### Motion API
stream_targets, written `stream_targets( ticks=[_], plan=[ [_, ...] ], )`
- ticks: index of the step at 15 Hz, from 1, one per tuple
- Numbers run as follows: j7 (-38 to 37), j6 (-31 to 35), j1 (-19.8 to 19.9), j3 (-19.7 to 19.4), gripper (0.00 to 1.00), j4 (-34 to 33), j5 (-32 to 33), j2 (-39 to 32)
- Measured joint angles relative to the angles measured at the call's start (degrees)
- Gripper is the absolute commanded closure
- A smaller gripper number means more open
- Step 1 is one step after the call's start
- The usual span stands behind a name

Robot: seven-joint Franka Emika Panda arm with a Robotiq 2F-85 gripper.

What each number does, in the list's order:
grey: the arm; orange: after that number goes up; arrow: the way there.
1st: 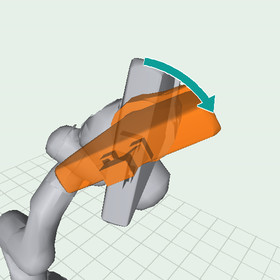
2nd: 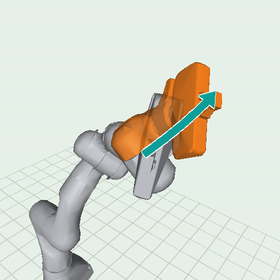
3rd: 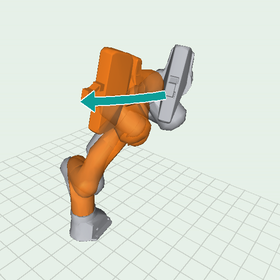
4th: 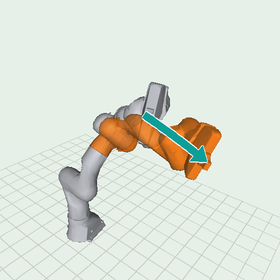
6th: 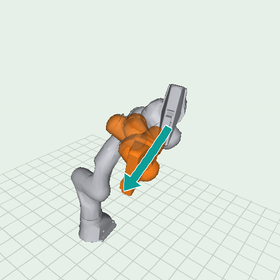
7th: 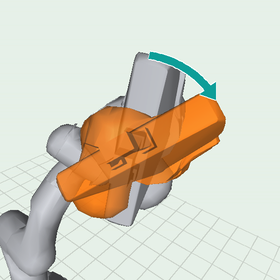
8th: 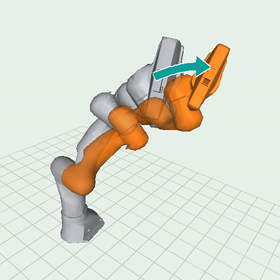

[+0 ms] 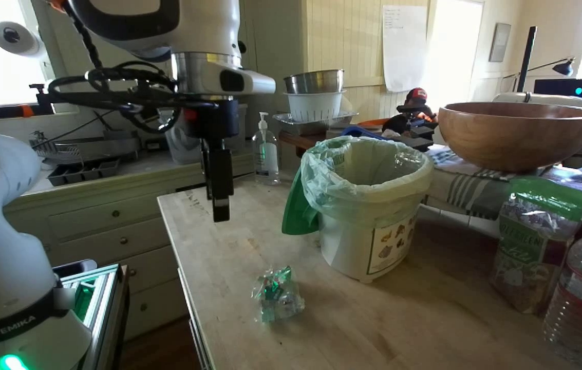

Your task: Close the lid on the bin

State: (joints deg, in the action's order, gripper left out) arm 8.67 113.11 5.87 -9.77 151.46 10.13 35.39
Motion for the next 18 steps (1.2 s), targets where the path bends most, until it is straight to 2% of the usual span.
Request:
stream_targets(
  ticks=[3, 13, 18],
  plan=[
    [0.0, 0.0, 0.1, 1.6, 0.00, 0.2, 1.1, -2.1],
    [0.6, 0.2, 0.1, 1.4, 0.00, 0.0, 1.2, -2.3],
    [6.9, 7.5, -0.1, -0.7, 0.00, 1.3, 1.1, -2.6]
  ],
)
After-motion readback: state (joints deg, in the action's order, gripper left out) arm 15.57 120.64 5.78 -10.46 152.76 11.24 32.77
